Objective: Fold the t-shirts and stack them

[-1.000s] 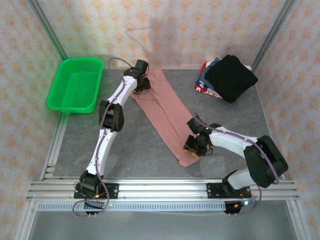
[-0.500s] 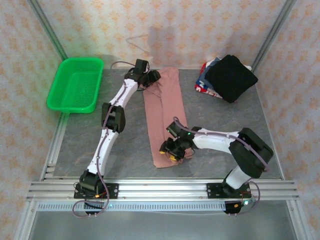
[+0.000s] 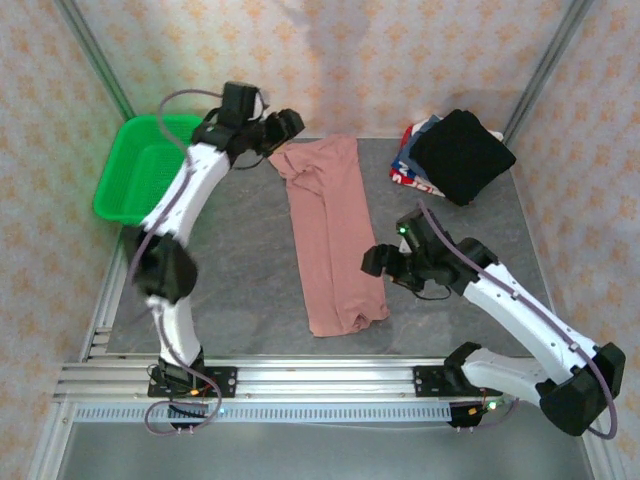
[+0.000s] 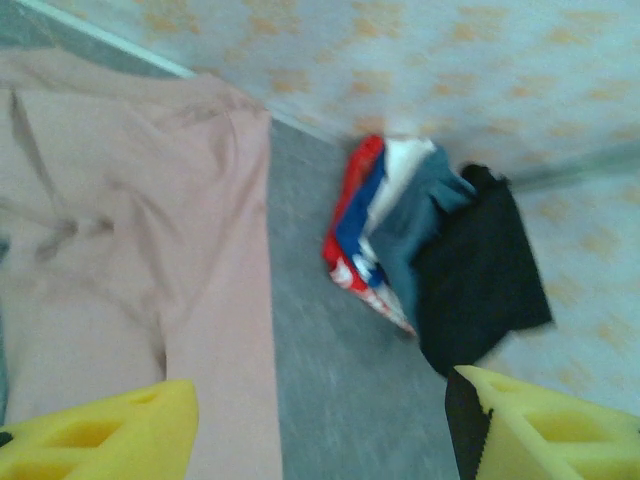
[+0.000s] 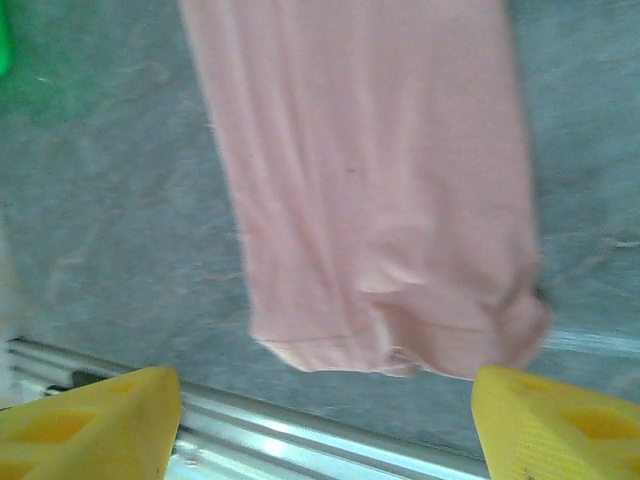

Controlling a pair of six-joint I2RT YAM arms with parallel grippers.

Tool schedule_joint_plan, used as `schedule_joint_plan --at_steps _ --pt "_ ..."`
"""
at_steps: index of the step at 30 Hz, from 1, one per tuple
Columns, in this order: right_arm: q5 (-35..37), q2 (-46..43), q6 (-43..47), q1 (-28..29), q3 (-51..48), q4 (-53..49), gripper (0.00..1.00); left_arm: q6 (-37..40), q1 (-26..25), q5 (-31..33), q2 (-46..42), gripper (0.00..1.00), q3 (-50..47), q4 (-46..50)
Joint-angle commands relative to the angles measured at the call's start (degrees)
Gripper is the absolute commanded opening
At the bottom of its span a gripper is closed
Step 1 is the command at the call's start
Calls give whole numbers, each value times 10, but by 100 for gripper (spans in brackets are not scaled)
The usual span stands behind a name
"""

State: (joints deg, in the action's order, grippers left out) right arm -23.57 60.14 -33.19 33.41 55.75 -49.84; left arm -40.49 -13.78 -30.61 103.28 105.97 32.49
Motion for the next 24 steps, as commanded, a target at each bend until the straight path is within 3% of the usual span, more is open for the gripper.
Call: schedule_joint_plan --at_steps 1,5,7,10,16,24 --pt "-10 10 128 -45 -45 -50 74 -4 -29 7 -104 67 -191 -10" --pt "-60 38 155 -92 -85 18 68 -64 -74 7 -221 65 -413 -83" --pt "-71 65 147 -110 -92 46 64 -92 -117 39 -257 64 -495 -99" --pt "-75 111 149 -114 -107 70 60 -172 -176 60 -289 63 -620 -210" --pt "-91 126 140 -117 -190 181 59 -239 -252 123 -250 62 -720 -364" --pt "-137 129 120 -118 -245 257 61 -276 -323 151 -193 60 -750 -439"
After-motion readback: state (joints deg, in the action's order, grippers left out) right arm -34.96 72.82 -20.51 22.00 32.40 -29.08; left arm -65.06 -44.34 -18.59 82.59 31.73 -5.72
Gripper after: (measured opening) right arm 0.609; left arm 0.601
